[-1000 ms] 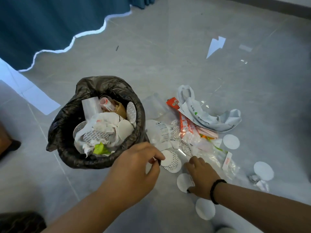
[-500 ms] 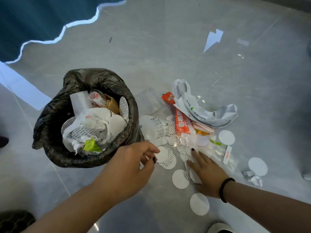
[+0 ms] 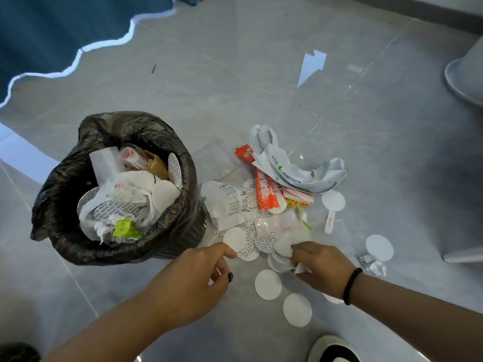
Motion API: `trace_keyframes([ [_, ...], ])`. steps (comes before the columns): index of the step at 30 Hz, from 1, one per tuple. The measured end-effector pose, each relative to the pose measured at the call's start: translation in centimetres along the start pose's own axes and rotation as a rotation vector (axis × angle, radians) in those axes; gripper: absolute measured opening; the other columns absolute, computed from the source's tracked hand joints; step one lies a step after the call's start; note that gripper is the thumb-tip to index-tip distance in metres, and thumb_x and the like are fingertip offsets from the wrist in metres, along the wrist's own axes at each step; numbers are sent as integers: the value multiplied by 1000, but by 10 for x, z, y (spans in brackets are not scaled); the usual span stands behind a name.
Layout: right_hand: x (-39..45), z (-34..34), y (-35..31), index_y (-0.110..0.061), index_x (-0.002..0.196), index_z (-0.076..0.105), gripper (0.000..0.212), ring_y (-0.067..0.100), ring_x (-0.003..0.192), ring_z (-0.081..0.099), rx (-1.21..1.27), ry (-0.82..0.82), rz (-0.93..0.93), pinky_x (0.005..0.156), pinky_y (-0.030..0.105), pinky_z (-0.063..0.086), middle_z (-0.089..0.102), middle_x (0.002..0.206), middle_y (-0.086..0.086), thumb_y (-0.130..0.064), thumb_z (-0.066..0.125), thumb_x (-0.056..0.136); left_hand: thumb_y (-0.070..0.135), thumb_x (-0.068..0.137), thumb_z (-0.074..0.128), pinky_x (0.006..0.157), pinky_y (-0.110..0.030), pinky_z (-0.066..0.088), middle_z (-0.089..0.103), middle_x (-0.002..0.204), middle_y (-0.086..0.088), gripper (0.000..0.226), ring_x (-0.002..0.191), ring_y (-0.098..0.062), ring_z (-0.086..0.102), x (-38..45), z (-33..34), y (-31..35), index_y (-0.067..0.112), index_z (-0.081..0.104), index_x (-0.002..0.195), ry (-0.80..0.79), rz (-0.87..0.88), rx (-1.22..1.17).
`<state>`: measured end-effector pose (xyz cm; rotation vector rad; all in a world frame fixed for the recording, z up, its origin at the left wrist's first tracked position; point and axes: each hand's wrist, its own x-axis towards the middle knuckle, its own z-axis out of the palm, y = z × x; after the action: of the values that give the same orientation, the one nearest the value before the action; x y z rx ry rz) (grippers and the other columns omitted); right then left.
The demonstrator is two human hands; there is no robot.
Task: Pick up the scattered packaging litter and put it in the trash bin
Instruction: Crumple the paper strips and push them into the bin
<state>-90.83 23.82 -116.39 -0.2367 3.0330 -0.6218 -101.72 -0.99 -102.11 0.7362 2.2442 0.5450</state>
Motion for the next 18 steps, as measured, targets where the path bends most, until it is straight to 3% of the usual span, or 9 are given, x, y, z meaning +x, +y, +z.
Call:
trace_keyframes([
  [3, 2, -10, -11, -18, 75, 64, 13, 17, 67, 65, 196, 76, 195, 56, 29, 54, 68, 74, -1, -19, 75, 68, 25, 92, 56, 75, -15, 51, 60, 93, 24, 32, 84, 4, 59, 2, 0, -2, 39, 52, 120, 12, 14, -3],
  [6, 10, -24, -27, -24, 69, 60, 19, 6, 73, 59, 423, 216, 425, 60, 9, 41, 64, 67, -9, -21, 79, 71, 21, 90, 58, 70, -12, 49, 62, 91, 21, 30, 84, 8, 57, 4, 0, -3, 38, 54, 115, 32, 25, -49],
  [8, 18, -36, -39, -27, 65, 56, 25, 0, 65, 57, 566, 314, 539, 57, 7, 40, 61, 62, -11, -20, 80, 69, 19, 89, 59, 69, -12, 50, 63, 91, 17, 29, 84, 10, 56, 5, 2, -5, 37, 57, 111, 59, 20, -112],
  [9, 22, -42, -44, -25, 64, 57, 25, 1, 61, 58, 660, 343, 589, 57, 9, 44, 62, 62, -9, -18, 81, 68, 18, 89, 60, 69, -12, 50, 64, 91, 16, 28, 85, 9, 57, 6, 3, -5, 36, 58, 110, 76, 13, -146],
  [11, 30, -56, -54, -13, 69, 61, 21, 12, 65, 65, 873, 370, 646, 61, 28, 57, 70, 71, 4, -10, 82, 67, 19, 88, 62, 72, -11, 49, 64, 98, 16, 29, 89, 10, 56, 7, 4, -5, 34, 59, 112, 120, -1, -196],
  [13, 36, -71, -65, 4, 77, 60, 23, 24, 70, 67, 1057, 402, 663, 64, 42, 58, 70, 81, 20, -1, 80, 67, 24, 87, 65, 83, -12, 47, 57, 114, 21, 36, 100, 13, 52, 9, 5, -5, 35, 55, 119, 171, -9, -242],
  [16, 40, -91, -80, 8, 84, 60, 32, 26, 71, 65, 1283, 421, 682, 68, 42, 56, 70, 86, 23, -3, 81, 63, 27, 82, 71, 101, -23, 41, 47, 127, 22, 51, 118, 6, 44, 11, 3, -2, 37, 46, 126, 203, -45, -429],
  [18, 40, -99, -89, 8, 86, 59, 46, 28, 74, 63, 1363, 389, 685, 72, 45, 55, 69, 88, 25, -14, 83, 53, 27, 81, 73, 98, -31, 47, 54, 128, 16, 50, 116, -5, 54, 10, 1, 1, 35, 49, 124, 154, -65, -635],
])
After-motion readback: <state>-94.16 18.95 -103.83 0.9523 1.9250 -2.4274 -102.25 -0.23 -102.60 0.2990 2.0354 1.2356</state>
